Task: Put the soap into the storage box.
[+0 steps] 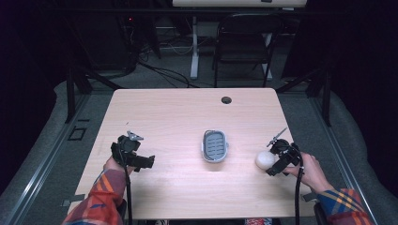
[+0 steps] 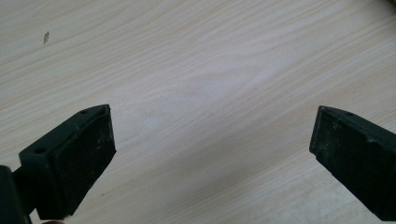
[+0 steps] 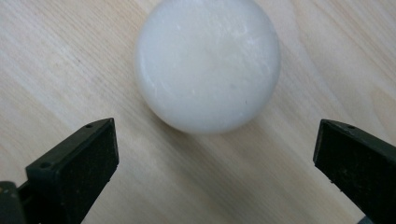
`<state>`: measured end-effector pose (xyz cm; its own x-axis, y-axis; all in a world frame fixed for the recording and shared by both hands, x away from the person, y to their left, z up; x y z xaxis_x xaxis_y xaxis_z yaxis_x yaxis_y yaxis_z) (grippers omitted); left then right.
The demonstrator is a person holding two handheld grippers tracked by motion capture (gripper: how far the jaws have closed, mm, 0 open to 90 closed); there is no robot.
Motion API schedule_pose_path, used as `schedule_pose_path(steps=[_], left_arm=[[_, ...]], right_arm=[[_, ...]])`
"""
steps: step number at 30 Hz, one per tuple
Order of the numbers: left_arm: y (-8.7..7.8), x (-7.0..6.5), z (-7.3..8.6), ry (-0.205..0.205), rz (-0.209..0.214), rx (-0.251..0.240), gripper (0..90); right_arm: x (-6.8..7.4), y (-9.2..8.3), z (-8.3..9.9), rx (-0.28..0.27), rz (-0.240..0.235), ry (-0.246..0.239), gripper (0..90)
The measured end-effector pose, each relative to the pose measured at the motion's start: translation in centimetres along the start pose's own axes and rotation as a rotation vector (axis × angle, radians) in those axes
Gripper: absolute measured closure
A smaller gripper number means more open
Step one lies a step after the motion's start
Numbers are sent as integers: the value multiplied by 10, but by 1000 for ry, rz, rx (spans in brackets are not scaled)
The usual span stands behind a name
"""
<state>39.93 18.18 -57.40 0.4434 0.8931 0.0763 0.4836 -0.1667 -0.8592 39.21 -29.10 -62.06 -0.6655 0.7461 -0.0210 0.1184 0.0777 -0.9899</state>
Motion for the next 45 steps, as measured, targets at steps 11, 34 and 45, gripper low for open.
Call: schedule_pose_path(steps=[11, 34, 45], left_arm=[[1, -1, 1, 10, 2, 6, 2], [2, -3, 1, 20, 9, 18, 2], [2, -3, 1, 20, 11, 17, 2]], right_arm=[[4, 7, -14, 80, 8, -34, 0], [2, 12, -38, 130, 25, -77, 0], [1, 12, -40, 141, 20, -74, 81]])
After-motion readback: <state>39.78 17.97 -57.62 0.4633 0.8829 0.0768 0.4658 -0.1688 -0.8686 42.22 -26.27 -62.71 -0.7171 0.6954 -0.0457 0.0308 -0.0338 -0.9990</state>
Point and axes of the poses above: each handheld gripper's, and its own axes: y roughly forward along the jaws, z roughly out of its underside, x roughly to its left, the point moved 9 cm from there along y, roughly forward along the jaws, and after that the axes turned 5 degrees about x, right-handed, at the moved point
